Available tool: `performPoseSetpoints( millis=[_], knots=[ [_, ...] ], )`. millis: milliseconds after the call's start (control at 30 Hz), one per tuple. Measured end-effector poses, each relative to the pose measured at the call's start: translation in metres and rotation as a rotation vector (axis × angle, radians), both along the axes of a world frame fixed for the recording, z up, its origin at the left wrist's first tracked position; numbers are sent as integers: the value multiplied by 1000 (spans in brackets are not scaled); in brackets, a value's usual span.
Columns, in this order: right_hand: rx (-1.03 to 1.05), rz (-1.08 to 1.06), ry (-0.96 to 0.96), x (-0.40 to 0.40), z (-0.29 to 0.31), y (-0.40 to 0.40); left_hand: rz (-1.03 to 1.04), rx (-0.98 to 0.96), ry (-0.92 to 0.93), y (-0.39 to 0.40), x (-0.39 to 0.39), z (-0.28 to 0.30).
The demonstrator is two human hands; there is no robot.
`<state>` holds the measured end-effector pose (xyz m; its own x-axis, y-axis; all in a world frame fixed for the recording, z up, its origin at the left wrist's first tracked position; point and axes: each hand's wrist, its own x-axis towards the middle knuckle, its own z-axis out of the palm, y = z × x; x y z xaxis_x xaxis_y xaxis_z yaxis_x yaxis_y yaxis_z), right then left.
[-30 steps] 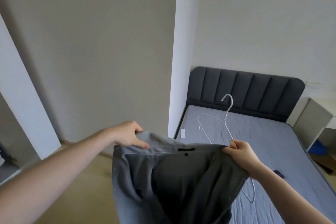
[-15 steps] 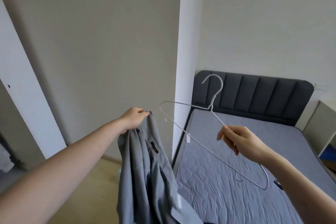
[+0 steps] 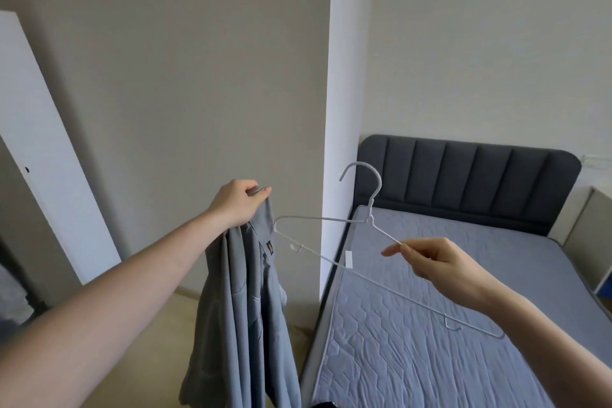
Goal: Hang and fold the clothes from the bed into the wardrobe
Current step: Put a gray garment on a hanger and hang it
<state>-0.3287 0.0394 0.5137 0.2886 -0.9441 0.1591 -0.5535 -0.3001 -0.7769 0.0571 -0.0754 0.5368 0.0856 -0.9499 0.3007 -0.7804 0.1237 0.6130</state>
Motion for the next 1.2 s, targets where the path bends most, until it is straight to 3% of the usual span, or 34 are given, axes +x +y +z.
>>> performPoseSetpoints(
  millis=[367, 633, 867, 1033, 1200],
  knots=[
    [19, 11, 2, 33, -21, -4, -236, -20, 11, 9, -33, 15],
    [-38, -132, 6, 3, -21, -12, -102, -123, -139, 6, -14, 39],
    [-49, -139, -13, 8, -23, -12, -189, -86, -141, 4, -21, 45],
    [-108, -180, -4, 30, -36, -12, -351, -126, -31, 27, -60, 62],
    [-70, -252, -239, 44, -48, -13, -460, -101, 264, 71, -94, 71]
  ],
)
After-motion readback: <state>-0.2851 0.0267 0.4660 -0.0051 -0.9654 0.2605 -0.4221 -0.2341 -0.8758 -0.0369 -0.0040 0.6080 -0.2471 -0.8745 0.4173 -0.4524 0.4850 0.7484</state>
